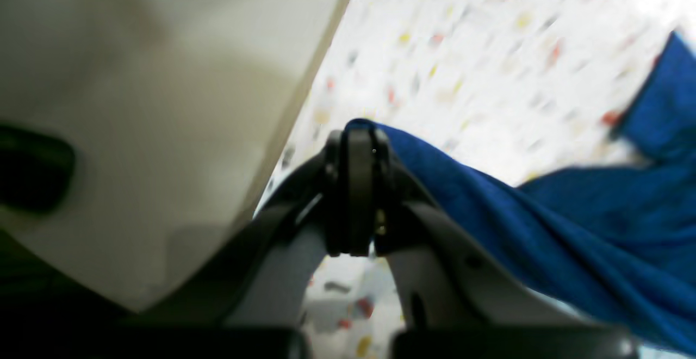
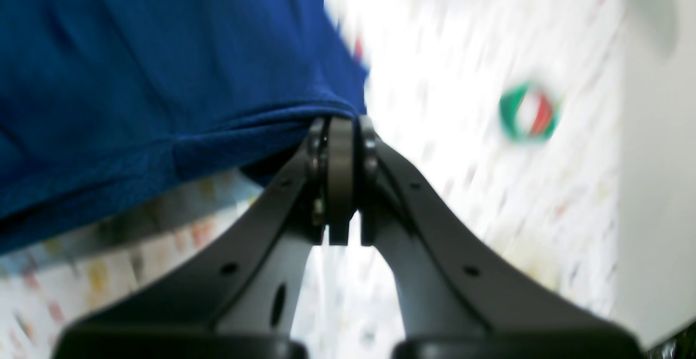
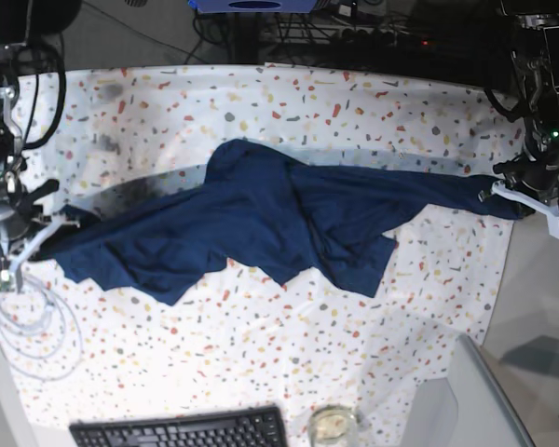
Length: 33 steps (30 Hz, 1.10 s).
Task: Layout the t-shirt on the table in an organized manner, then fold the t-shirt properly
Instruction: 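Lift the shirt with both grippers and stretch it wide, then grasp the bunched middle of the shirt with the right gripper and pull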
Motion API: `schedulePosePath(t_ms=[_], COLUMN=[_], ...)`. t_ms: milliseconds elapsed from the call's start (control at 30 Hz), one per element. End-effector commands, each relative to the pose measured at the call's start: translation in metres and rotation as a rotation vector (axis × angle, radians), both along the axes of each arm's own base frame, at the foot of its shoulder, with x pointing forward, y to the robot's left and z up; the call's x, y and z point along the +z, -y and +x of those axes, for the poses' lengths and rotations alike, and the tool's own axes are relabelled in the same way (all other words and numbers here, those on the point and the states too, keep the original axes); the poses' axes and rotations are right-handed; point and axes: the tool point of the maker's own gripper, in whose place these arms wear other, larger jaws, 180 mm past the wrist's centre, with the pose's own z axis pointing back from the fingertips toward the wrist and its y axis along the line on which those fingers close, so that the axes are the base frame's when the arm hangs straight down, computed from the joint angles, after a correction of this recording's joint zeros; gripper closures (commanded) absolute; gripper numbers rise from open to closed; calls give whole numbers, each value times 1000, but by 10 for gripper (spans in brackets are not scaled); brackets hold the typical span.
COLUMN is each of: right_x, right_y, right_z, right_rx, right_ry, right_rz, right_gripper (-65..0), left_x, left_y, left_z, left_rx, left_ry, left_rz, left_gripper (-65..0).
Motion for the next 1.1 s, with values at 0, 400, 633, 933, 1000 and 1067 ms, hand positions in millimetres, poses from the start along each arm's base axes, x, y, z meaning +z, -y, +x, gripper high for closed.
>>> schedulePosePath(t_ms=[0,400,633,933,1000,1067], right_x=[32,80,12,4,1,-4], right_y=[6,-15,-17,-114,-156,-187], right_z=[22,148,170,96,72,60], right_rx=[7,109,52,344,427,490], right_ry=[101,185,38,-56,-42,-53], right_rz=[-33,78,204,76,102,124], right_gripper=[0,0,-134,-437,-438,-438], left_x=[28,42,-1,-19,-23,-28], left_y=[0,2,13,12,11,11], left_z=[19,62,65,55,51,44], left_rx=[-20,39,90,105,105,107], left_ry=[87,187,118,72,60,45], left_rz=[34,-34,-133,-146,-142,-141], left_gripper=[0,0,0,0,0,0])
